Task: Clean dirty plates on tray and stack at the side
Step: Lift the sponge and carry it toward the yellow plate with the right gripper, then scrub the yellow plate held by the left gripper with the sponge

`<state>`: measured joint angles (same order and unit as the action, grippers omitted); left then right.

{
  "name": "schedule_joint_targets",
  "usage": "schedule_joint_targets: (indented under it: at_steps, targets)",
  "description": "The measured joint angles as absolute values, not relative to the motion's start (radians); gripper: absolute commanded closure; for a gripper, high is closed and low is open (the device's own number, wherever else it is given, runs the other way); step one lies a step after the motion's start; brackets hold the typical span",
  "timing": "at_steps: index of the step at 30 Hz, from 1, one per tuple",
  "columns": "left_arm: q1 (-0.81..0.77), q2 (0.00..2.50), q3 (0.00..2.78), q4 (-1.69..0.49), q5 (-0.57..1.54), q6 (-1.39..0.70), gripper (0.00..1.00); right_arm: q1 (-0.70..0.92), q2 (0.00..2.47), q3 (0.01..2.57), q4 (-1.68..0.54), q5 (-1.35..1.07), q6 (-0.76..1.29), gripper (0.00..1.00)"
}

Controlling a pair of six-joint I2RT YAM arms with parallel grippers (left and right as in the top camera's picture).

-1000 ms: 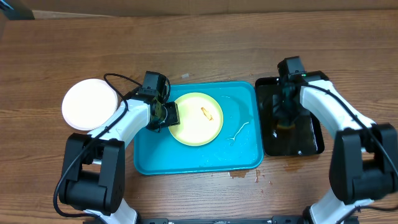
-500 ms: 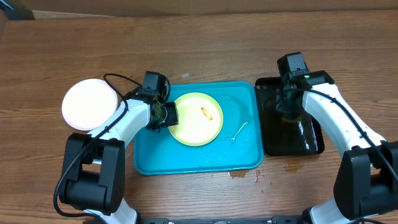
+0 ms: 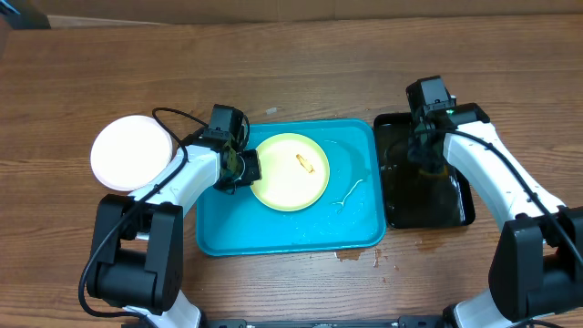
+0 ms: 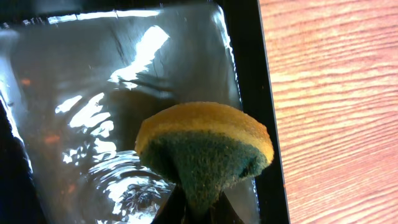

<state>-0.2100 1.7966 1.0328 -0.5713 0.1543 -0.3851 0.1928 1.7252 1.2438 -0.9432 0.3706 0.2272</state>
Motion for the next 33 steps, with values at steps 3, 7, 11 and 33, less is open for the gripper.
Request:
schedule_joint_targets:
  at_steps: [3,7,11,33]
  targets:
    - [-0.210,1.797,1.033,-0.572,0.153,-0.385,0.91,0.206,1.725,1.291,-0.945,0.342,0.223,0.96]
    - [-0.210,1.797,1.033,-0.572,0.153,-0.385,0.90,0.258,1.725,1.388,-0.918,0.224,0.204,0.96]
    - [-0.210,1.797,1.033,-0.572,0.153,-0.385,0.89,0.380,1.725,1.434,-0.830,0.125,0.195,0.96]
    - [-0.210,1.797,1.033,-0.575,0.153,-0.385,0.89,0.715,2.064,1.435,-0.696,0.327,0.130,0.95]
